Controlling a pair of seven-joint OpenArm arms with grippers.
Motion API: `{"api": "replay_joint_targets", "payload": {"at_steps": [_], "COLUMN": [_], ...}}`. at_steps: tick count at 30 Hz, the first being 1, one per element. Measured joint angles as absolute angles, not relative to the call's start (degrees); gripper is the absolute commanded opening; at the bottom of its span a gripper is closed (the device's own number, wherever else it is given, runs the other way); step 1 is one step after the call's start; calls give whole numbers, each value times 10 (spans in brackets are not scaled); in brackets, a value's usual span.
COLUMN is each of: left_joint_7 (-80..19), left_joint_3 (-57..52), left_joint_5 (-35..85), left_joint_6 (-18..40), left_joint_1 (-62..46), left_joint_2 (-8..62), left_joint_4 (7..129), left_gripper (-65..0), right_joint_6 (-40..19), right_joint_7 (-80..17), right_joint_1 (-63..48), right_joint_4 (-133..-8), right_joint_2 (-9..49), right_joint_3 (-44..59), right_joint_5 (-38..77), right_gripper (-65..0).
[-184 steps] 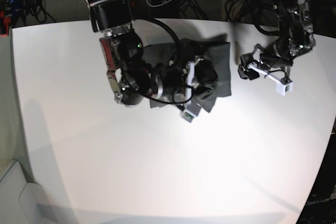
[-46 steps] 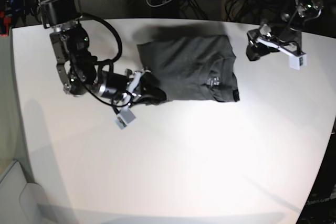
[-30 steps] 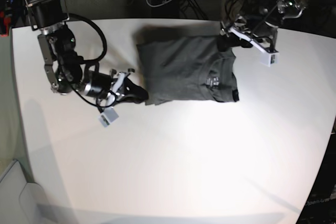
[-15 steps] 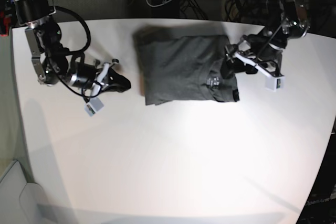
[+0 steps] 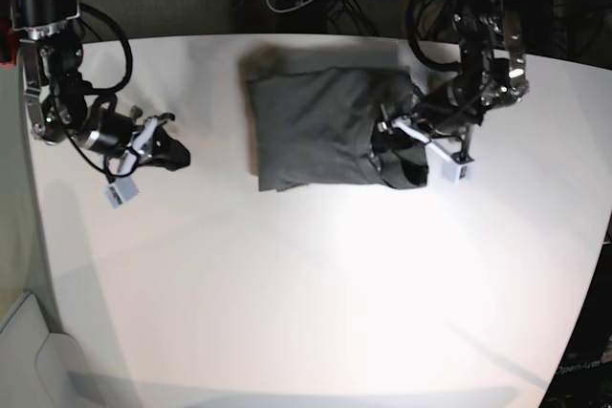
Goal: Layout the t-shirt on the table in an organized manner, then fold the t-shirt properly
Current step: 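Grasp the folded shirt with the left gripper and fold its end under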
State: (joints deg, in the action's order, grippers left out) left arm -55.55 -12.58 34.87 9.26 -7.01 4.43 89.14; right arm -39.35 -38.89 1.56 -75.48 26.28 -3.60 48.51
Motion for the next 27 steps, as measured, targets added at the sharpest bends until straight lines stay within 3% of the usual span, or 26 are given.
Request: {"api": "replay_joint_targets", "payload": {"at_steps": [6,8,11,13,18,27], "left_joint_7": [-539,-541,-561,-555,-547,-503], "left_joint_3": [-81,-77,-21,22,118,462], "left_joint_5": [360,350,285,262,241,135], "left_joint_6": [95,96,97,102,103,95], "left_joint_1": [-48,-44,-11,20,102,280], "left_joint_2": [44,45,65,73,83,93], "left_joint_4": [858,857,847,825,757,683], "left_gripper": [-217,-330,-561,-625,-635,-635], "right_joint_6": [-394,-394,-394,-394,-394,-394], "right_joint_7": [-384,-390,-389,-384,-388,-387], "right_joint_1": [-6,-23,-50,-74,-146,-255], "right_joint_4": [-757,-769,-802,-827,-862,-879], "right_joint_2": [270,273,273,275,274,251], "right_joint_3": [18,48,108,158,267,443], "right_joint_5": [488,484,484,486,486,487], "right_gripper": [-650,-650,-650,-650,-650,-650]}}
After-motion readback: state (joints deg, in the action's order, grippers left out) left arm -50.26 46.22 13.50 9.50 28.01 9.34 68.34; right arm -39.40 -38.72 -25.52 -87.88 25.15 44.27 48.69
